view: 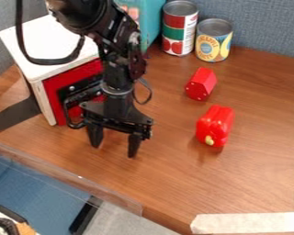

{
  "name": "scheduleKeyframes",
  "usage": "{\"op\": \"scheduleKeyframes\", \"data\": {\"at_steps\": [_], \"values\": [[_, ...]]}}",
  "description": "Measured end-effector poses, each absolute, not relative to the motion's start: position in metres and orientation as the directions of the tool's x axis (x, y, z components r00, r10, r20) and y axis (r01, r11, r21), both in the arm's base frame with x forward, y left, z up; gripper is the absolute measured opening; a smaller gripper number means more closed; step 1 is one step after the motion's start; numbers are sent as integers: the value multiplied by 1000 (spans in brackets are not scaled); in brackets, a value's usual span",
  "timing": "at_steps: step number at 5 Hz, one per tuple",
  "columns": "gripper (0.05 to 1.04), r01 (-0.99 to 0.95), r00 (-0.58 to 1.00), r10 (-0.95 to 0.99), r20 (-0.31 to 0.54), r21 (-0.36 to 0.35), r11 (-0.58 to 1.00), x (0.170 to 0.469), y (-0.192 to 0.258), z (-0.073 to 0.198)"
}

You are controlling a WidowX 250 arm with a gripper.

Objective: Close the drawer

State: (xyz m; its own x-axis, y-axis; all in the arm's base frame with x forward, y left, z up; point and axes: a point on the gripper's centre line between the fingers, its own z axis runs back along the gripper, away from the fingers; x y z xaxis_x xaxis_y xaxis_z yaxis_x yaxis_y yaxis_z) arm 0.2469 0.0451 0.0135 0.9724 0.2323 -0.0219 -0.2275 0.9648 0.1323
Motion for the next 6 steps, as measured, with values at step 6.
{"op": "scheduleKeyframes", "data": {"at_steps": [6], "values": [[1000, -30, 999, 27, 22, 109, 994, 223, -18, 44]]}}
